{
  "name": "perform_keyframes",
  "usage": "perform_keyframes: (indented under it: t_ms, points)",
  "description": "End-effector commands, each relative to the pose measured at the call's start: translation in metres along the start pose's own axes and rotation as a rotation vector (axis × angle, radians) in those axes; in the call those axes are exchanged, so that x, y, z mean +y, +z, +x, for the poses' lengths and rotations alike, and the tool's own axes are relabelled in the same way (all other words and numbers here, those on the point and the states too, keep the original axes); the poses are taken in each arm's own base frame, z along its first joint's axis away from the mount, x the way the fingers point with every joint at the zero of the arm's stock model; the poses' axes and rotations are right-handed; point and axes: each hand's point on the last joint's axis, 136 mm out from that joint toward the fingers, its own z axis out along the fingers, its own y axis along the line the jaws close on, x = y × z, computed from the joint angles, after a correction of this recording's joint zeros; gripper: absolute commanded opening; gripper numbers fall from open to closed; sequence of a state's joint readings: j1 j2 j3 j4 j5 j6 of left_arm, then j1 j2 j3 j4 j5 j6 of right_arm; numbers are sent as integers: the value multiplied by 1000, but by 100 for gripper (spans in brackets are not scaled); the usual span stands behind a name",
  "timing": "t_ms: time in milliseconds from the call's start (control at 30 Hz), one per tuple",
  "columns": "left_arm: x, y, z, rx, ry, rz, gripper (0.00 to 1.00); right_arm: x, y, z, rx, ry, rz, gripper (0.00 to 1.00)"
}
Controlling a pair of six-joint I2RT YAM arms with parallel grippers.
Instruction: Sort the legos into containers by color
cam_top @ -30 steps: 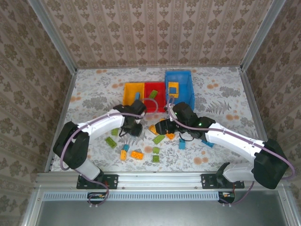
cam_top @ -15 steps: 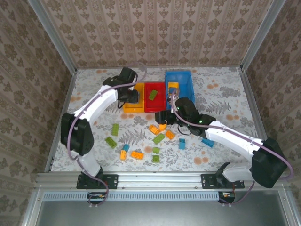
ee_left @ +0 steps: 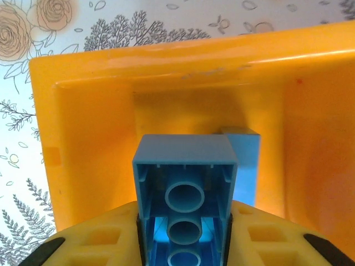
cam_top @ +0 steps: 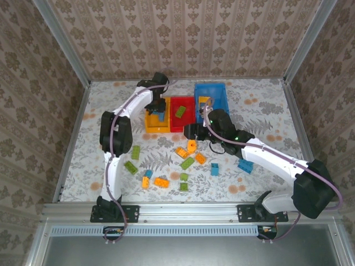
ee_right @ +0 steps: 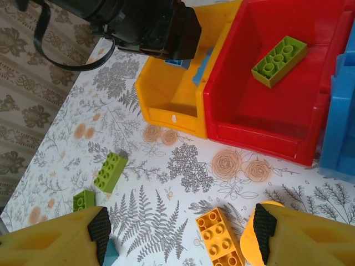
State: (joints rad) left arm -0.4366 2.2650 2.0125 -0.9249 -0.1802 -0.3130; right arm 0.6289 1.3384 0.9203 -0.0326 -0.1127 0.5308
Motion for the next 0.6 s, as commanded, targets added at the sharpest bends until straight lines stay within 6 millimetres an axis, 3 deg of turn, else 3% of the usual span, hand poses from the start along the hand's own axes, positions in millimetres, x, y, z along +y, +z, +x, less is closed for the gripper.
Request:
perform_keyframes:
  t_ms: [0,133,233,367,567]
  points:
    - [6,3,4,35,5,-15,36,-1,-10,-4,-17,14,-7,72]
    - [-11,9,6,45,-2,86,52,-16,-15,-5,-15,22,41,73]
    - [-19,3,3,31,-11,126,59,-32,-21,-4,-9,23,98,73]
    - [-26,-16,-5,-16,-36,192,61,-47,-26,10,36,-5,151,74]
    - [-24,-49,-12,-83,-63,230,64,-66,-28,47,163,-77,219,73]
